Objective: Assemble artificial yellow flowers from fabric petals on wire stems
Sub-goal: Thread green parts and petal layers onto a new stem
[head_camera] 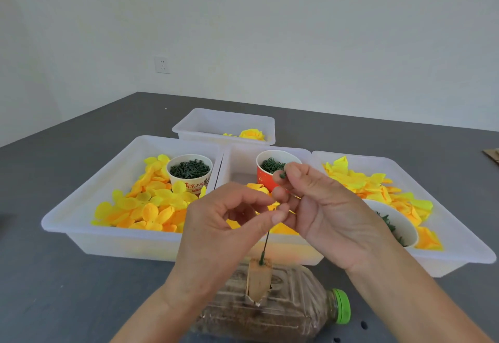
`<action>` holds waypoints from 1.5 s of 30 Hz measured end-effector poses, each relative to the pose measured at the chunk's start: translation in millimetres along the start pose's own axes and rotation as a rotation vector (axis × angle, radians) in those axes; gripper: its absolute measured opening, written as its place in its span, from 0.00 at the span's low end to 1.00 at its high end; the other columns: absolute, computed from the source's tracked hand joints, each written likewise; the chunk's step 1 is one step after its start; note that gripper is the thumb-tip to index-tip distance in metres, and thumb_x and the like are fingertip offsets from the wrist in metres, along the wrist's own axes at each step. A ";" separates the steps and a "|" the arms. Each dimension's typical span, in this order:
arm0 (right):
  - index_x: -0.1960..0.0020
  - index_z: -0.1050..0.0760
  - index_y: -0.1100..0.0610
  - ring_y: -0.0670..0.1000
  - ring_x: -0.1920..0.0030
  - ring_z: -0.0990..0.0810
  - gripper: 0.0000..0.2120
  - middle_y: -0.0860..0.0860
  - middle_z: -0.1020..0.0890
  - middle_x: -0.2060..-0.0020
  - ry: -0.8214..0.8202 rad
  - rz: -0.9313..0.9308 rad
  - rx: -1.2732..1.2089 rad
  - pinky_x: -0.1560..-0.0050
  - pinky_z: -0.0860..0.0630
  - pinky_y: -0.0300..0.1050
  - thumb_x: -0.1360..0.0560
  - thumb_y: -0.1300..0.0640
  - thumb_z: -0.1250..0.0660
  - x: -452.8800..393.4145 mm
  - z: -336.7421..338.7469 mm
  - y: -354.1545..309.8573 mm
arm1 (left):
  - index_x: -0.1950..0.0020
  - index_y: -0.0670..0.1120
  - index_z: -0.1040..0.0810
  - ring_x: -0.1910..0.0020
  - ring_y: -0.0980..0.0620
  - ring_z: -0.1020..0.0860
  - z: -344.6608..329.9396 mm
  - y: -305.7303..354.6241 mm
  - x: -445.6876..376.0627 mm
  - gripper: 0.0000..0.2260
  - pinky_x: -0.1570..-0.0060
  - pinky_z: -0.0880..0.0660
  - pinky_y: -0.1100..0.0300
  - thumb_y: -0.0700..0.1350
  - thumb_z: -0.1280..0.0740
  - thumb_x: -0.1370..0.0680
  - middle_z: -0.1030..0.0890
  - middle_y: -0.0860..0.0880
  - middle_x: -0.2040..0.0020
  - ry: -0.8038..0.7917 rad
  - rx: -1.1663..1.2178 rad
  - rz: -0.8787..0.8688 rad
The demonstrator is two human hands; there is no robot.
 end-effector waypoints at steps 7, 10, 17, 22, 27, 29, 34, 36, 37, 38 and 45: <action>0.63 0.19 0.54 0.45 0.66 0.20 0.08 0.52 0.17 0.65 0.010 0.242 0.364 0.67 0.26 0.35 0.41 0.53 0.28 13.4 4.6 -1.8 | 0.60 0.54 0.17 0.68 0.56 0.24 -1.2 -8.7 2.8 0.10 0.66 0.28 0.69 0.41 0.23 0.35 0.18 0.54 0.67 0.040 -0.091 0.021; 0.64 0.18 0.54 0.46 0.65 0.21 0.06 0.52 0.16 0.66 0.043 0.335 0.464 0.66 0.27 0.35 0.40 0.54 0.28 15.6 5.0 -3.3 | 0.62 0.53 0.17 0.70 0.59 0.25 -3.0 -9.1 2.3 0.10 0.67 0.28 0.69 0.37 0.24 0.34 0.19 0.54 0.68 0.032 -0.074 0.022; 0.61 0.20 0.60 0.43 0.69 0.22 0.07 0.51 0.17 0.68 0.039 0.390 0.504 0.67 0.27 0.32 0.38 0.59 0.29 17.9 4.6 -2.3 | 0.63 0.54 0.17 0.72 0.62 0.27 -5.3 -7.4 2.5 0.08 0.68 0.29 0.70 0.40 0.25 0.33 0.19 0.55 0.70 0.027 -0.061 0.019; 0.60 0.20 0.60 0.42 0.67 0.21 0.08 0.50 0.16 0.67 0.021 0.412 0.513 0.65 0.27 0.32 0.39 0.60 0.28 17.5 3.5 -2.6 | 0.63 0.53 0.17 0.72 0.62 0.26 -4.5 -8.0 3.0 0.08 0.68 0.29 0.70 0.40 0.25 0.34 0.20 0.55 0.70 0.029 -0.063 0.022; 0.62 0.19 0.57 0.43 0.66 0.20 0.06 0.50 0.16 0.67 0.020 0.429 0.533 0.64 0.26 0.32 0.40 0.60 0.28 17.3 4.5 -2.1 | 0.63 0.52 0.17 0.71 0.60 0.26 -3.4 -8.4 4.5 0.08 0.68 0.28 0.69 0.39 0.25 0.33 0.19 0.53 0.69 0.024 -0.062 0.032; 0.64 0.18 0.55 0.43 0.65 0.20 0.05 0.50 0.16 0.67 0.015 0.426 0.541 0.64 0.25 0.33 0.40 0.59 0.28 16.9 5.5 -1.2 | 0.64 0.52 0.17 0.71 0.60 0.25 -3.2 -9.2 4.7 0.07 0.68 0.28 0.69 0.40 0.25 0.34 0.19 0.53 0.69 0.025 -0.060 0.041; 0.63 0.17 0.51 0.45 0.64 0.19 0.07 0.51 0.16 0.66 0.007 0.435 0.624 0.61 0.22 0.36 0.41 0.57 0.27 16.7 6.9 1.5 | 0.66 0.51 0.18 0.73 0.61 0.27 -2.0 -13.3 5.9 0.06 0.70 0.30 0.70 0.41 0.25 0.34 0.20 0.53 0.71 0.033 -0.045 0.070; 0.62 0.17 0.52 0.45 0.64 0.19 0.07 0.51 0.16 0.66 0.005 0.417 0.638 0.61 0.22 0.37 0.41 0.57 0.26 16.7 8.7 3.9 | 0.66 0.51 0.18 0.73 0.60 0.27 -1.5 -15.8 6.4 0.07 0.71 0.30 0.70 0.39 0.24 0.34 0.20 0.53 0.72 0.018 -0.055 0.074; 0.63 0.16 0.52 0.45 0.64 0.19 0.07 0.51 0.16 0.66 0.001 0.409 0.644 0.61 0.22 0.37 0.41 0.57 0.26 16.8 9.3 5.1 | 0.66 0.51 0.18 0.73 0.60 0.28 -1.2 -17.2 6.5 0.08 0.71 0.30 0.69 0.39 0.24 0.34 0.20 0.53 0.72 0.010 -0.063 0.077; 0.64 0.16 0.52 0.45 0.64 0.19 0.06 0.51 0.16 0.67 -0.004 0.404 0.645 0.61 0.22 0.37 0.41 0.57 0.26 17.1 9.7 6.5 | 0.66 0.52 0.18 0.73 0.61 0.27 -0.6 -18.7 6.8 0.09 0.71 0.30 0.69 0.38 0.24 0.34 0.21 0.54 0.72 0.005 -0.070 0.083; 0.65 0.18 0.54 0.45 0.64 0.19 0.05 0.52 0.15 0.66 0.028 0.354 0.666 0.61 0.23 0.35 0.39 0.62 0.25 19.7 14.8 15.3 | 0.64 0.51 0.17 0.71 0.58 0.24 2.2 -29.6 12.5 0.10 0.69 0.27 0.66 0.36 0.25 0.34 0.18 0.51 0.70 -0.043 -0.062 0.164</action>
Point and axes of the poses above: each hand's wrist, its own x-axis away from the middle knuckle, its own z-axis out of the back of the hand, y = z × x, the point moved 5 cm from there along -x, towards the middle knuckle
